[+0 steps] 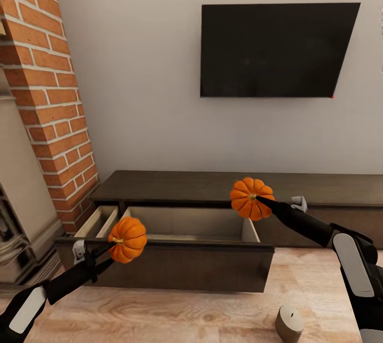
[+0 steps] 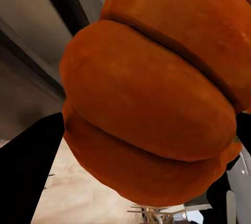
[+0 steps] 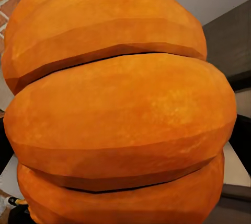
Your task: Place each of the two pumpkins and all three candles from the living room inside a cabinet in the living room (use any cabinet), then make sure every cabinet is closed, and position the cauldron so it is next to a table in the living room.
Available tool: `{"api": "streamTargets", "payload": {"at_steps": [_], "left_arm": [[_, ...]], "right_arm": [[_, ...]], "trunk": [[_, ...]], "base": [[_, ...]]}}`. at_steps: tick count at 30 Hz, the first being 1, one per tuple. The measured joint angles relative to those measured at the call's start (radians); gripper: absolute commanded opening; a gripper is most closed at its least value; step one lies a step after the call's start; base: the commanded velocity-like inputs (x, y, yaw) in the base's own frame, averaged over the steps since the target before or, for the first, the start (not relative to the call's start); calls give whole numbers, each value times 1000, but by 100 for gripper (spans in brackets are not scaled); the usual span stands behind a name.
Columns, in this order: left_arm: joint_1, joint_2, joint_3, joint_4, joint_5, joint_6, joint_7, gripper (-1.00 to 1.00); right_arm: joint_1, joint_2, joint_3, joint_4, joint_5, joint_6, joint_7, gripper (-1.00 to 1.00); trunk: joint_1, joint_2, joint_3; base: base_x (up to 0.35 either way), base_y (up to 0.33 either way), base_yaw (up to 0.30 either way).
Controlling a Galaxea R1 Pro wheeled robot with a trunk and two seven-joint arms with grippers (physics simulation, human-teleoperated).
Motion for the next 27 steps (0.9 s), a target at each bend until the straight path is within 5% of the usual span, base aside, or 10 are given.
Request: {"api": "streamTargets", "payload": {"at_steps": [14, 19, 24, 27], "left_arm": [[0, -7, -4, -10, -3, 0, 7, -100], [-8, -15, -6, -21, -14, -2, 32, -100], [-28, -22, -5, -194, 4, 0, 164, -100], [-31, -51, -5, -279, 2, -4, 277, -100]], "right_arm": [[0, 2, 2, 3, -1, -6, -3, -100], [0, 18, 34, 3, 2, -52, -89, -100], [0, 26, 59, 36, 5, -63, -189, -100], [-1, 28, 65, 70, 4, -71, -203, -100]], "trunk": [[-6, 3, 54], [-9, 4, 74], [-11, 6, 93], [-12, 6, 105]], "base": [[0, 0, 0], [0, 0, 0], [0, 0, 0], [0, 0, 0]]}}
